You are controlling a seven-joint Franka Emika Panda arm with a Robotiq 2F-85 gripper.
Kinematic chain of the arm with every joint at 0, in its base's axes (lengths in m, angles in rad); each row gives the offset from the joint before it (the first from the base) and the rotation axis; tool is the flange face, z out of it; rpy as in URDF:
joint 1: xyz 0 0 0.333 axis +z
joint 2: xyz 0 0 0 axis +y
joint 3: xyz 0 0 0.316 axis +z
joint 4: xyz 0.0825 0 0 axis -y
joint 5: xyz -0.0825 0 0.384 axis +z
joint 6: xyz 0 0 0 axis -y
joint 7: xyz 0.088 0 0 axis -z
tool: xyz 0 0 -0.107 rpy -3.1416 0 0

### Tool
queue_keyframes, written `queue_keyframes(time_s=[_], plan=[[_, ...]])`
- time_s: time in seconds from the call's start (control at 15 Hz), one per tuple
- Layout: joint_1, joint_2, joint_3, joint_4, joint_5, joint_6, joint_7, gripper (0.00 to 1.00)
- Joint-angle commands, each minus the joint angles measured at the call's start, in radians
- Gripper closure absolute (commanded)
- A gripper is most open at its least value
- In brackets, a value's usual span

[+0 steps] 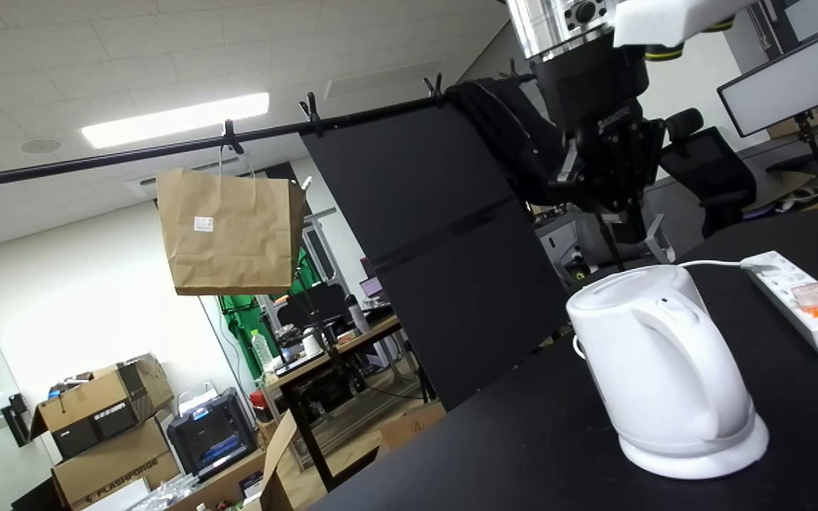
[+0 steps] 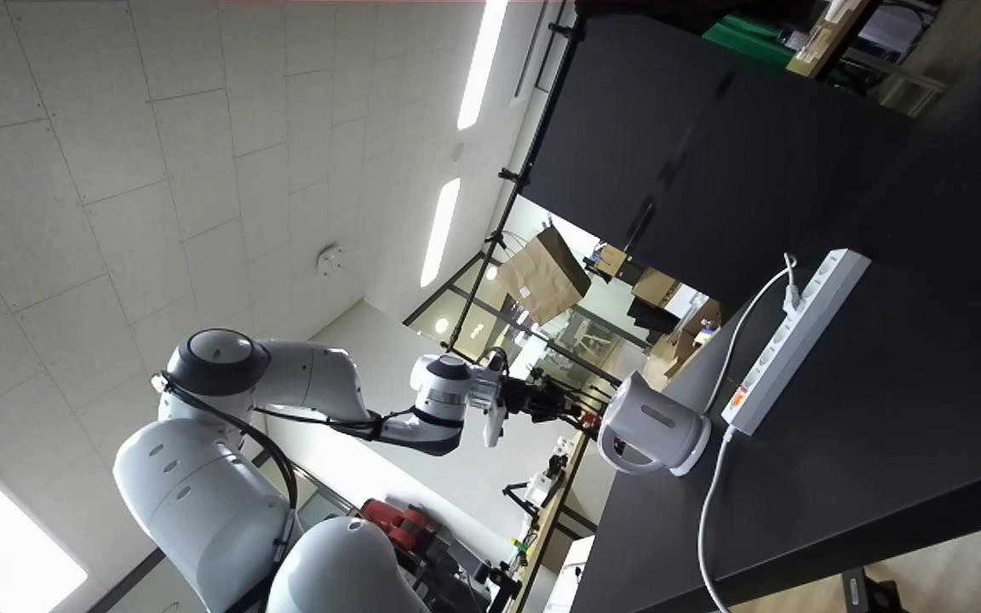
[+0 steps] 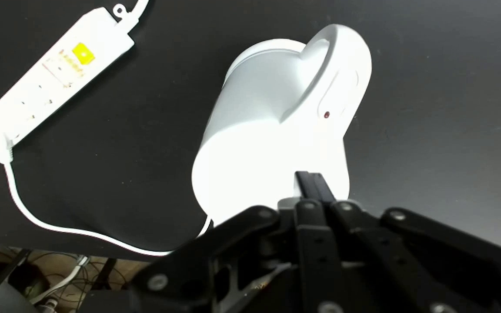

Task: Turn on the electric kettle

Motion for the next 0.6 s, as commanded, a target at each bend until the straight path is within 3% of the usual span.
queue_keyframes(time_s=[0.0, 0.53], plan=[[-0.004, -0.028, 0.002, -0.009, -0.029, -0.034, 0.041, 0.72], [-0.012, -0.042, 0.003, -0.015, -0.050, -0.065, 0.055, 0.19]])
